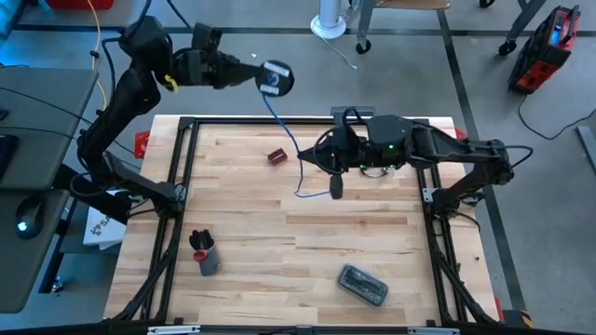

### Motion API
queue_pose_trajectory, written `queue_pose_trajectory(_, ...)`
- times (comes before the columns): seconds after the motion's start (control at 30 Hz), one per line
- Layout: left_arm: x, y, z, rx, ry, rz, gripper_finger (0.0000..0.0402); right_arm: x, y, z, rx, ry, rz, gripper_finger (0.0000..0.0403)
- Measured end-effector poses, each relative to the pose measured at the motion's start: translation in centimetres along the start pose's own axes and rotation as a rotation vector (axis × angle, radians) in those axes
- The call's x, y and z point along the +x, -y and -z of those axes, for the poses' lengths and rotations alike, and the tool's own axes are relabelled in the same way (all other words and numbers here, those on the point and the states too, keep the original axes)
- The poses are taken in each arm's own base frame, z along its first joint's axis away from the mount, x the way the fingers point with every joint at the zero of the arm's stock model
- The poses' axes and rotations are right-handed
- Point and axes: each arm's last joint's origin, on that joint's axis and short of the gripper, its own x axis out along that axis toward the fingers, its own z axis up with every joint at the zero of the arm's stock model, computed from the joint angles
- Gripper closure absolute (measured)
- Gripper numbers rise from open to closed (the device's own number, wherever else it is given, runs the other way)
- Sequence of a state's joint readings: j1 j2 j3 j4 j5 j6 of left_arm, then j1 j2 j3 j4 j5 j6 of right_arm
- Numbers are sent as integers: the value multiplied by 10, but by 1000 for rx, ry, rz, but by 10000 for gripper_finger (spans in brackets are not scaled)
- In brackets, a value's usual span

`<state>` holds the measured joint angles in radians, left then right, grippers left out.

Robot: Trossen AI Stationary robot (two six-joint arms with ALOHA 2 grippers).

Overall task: Coil cords
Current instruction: Coil the blue wire onto the spool

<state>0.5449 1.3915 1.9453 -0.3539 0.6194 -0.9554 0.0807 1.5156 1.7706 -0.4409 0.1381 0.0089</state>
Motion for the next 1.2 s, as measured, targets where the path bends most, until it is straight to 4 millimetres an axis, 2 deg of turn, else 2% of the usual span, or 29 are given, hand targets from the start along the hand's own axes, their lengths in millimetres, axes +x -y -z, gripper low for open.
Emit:
queue_pose_trajectory(0.17,-11,0,8,-56,-69,-69,401,-11,1,-2,-12,-15,-1,403)
queue_pose_trajectory(0.53,-36,11,17,-91,-87,-154,401,-26,3,-7,-17,-2,-2,403)
queue_pose_trajectory(0.73,-39,2,26,-174,-169,-237,401,-29,4,-9,-17,6,-3,403)
queue_pose_trajectory(0.9,-30,-6,37,-238,-273,-264,401,-29,4,-9,-27,5,-12,403)
queue_pose_trajectory(1.2,2,-9,60,-342,-483,-165,401,-29,12,-9,-39,4,22,402)
